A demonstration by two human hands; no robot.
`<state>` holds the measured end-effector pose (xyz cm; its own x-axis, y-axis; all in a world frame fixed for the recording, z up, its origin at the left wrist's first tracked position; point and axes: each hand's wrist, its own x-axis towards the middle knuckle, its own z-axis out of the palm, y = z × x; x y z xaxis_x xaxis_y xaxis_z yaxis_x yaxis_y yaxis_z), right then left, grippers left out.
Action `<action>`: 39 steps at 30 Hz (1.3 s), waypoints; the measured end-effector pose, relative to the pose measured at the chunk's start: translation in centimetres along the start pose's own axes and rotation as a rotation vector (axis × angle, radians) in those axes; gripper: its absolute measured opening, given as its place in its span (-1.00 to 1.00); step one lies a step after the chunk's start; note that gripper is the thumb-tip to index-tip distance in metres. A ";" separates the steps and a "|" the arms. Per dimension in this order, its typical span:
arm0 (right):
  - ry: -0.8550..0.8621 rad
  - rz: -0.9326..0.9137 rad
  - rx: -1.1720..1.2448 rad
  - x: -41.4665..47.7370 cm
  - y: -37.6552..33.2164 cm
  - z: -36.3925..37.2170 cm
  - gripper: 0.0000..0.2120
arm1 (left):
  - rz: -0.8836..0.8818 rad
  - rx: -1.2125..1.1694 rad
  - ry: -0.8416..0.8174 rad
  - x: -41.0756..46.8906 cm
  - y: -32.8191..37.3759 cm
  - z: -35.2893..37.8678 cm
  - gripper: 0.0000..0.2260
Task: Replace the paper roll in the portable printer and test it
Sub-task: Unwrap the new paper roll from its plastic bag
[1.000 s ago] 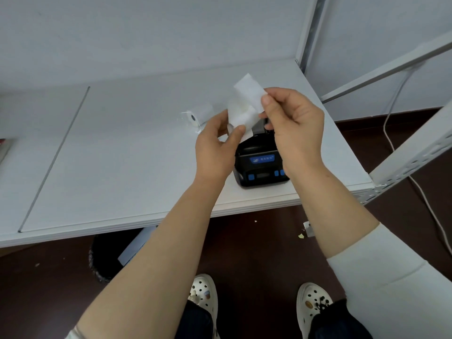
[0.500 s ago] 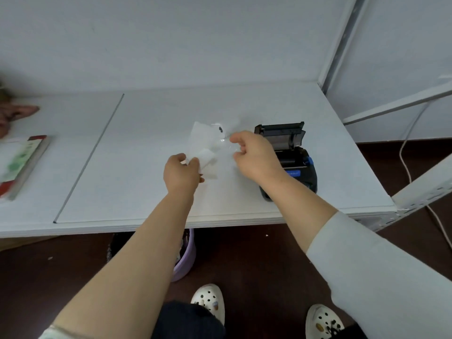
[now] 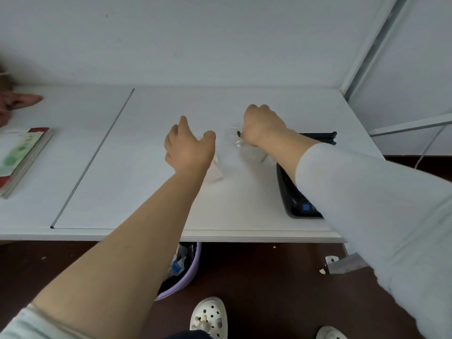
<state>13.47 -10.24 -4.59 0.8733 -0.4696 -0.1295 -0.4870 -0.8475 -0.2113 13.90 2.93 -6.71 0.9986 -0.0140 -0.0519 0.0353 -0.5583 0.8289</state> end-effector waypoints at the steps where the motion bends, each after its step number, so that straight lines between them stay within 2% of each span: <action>1: -0.013 0.017 -0.015 0.7 -0.2 0.3 -0.60 | 0.003 -0.013 -0.011 0.5 0.3 -0.1 -0.42; 4: -0.033 0.020 -0.111 2.4 -0.5 1.2 -0.59 | 0.019 -0.063 -0.080 1.9 0.6 0.1 -0.43; 8: -0.029 -0.008 -0.176 4.0 -1.0 1.9 -0.82 | 0.040 -0.121 -0.131 2.7 0.4 0.6 -0.47; 9: -0.042 -0.004 -0.170 4.2 -1.1 2.1 -0.87 | 0.045 -0.121 -0.133 2.7 0.3 0.7 -0.48; 12: -0.075 0.035 -0.094 4.8 -1.3 2.7 -0.80 | 0.067 -0.118 -0.149 2.6 0.1 0.9 -0.49; 14: -0.054 0.080 -0.018 5.0 -1.2 3.0 -0.88 | 0.073 -0.133 -0.167 2.5 0.1 0.9 -0.50; 18: 0.027 0.106 0.112 4.8 -0.8 3.5 -0.58 | 0.036 -0.163 -0.166 2.5 0.3 0.8 -0.57; 20: 0.082 0.049 0.128 4.0 -1.0 3.3 -0.55 | 0.038 -0.187 -0.155 2.4 0.5 0.8 -0.78; 23: 0.168 -0.058 0.169 2.5 -1.2 2.2 -0.47 | 0.025 -0.258 -0.160 2.0 1.0 0.6 -0.82; 25: 0.222 -0.142 0.222 1.2 -1.1 1.2 -0.38 | -0.029 -0.370 -0.140 1.3 1.7 0.4 -0.94; 29: 0.326 -0.257 0.374 -2.5 -0.2 -0.7 -0.27 | -0.220 -0.576 -0.182 -0.9 3.6 -0.5 -0.77; 31: 0.368 -0.304 0.428 -4.8 0.5 -1.3 -0.25 | -0.281 -0.704 -0.276 -2.2 4.3 -0.8 -0.80; 36: 0.401 -0.362 0.561 -9.9 2.8 -2.0 -0.23 | -0.214 -0.878 -0.476 -6.1 4.5 -0.9 -0.77; 39: 0.325 -0.357 0.730 -12.3 4.5 -1.6 -0.22 | -0.177 -0.915 -0.549 -8.1 4.0 -0.7 -0.81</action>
<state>0.61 -8.65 -2.39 0.8806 -0.3478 0.3218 0.0281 -0.6396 -0.7682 5.93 1.33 -2.57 0.8298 -0.4910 -0.2652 0.4212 0.2395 0.8748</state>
